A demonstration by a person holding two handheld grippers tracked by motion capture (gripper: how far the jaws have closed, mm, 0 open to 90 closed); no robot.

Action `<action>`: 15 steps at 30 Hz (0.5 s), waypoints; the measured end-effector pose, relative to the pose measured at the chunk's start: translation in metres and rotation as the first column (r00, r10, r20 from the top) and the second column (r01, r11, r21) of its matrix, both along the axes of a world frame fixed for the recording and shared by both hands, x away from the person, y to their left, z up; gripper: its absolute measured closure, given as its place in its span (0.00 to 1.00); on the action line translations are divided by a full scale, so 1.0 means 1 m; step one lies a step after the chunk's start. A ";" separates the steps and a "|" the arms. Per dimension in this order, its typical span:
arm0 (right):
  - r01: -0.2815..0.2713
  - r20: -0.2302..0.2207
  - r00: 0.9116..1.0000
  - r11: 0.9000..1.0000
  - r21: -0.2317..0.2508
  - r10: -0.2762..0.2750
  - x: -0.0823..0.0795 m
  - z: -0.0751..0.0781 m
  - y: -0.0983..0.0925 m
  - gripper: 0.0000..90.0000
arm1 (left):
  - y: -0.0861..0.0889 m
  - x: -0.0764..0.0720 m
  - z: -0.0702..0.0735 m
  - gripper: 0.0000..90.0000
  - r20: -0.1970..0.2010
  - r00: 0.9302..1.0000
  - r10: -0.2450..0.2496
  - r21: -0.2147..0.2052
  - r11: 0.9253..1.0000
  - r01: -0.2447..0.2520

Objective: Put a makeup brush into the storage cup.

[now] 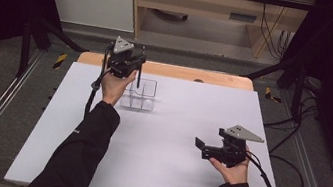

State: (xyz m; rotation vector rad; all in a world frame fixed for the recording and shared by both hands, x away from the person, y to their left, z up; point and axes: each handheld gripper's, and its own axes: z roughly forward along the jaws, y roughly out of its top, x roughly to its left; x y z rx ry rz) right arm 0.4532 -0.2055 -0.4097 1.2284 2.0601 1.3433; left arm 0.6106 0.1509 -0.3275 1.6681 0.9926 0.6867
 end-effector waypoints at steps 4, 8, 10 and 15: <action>-0.002 0.001 1.000 1.000 -0.001 0.002 0.000 0.000 0.000 0.05 | 0.000 0.001 -0.002 0.92 0.001 1.000 0.004 0.004 1.000 -0.004; -0.002 0.000 1.000 1.000 0.001 0.002 0.000 0.000 0.001 0.05 | 0.001 0.002 -0.004 0.92 0.000 1.000 0.009 0.008 1.000 -0.009; -0.003 0.000 1.000 1.000 0.001 0.003 0.000 -0.001 0.001 0.05 | 0.002 0.002 -0.006 0.92 -0.001 1.000 0.010 0.008 1.000 -0.010; -0.003 -0.002 1.000 1.000 -0.005 0.003 0.001 -0.002 0.002 0.05 | 0.004 0.001 -0.010 0.92 -0.005 1.000 0.007 0.008 1.000 -0.007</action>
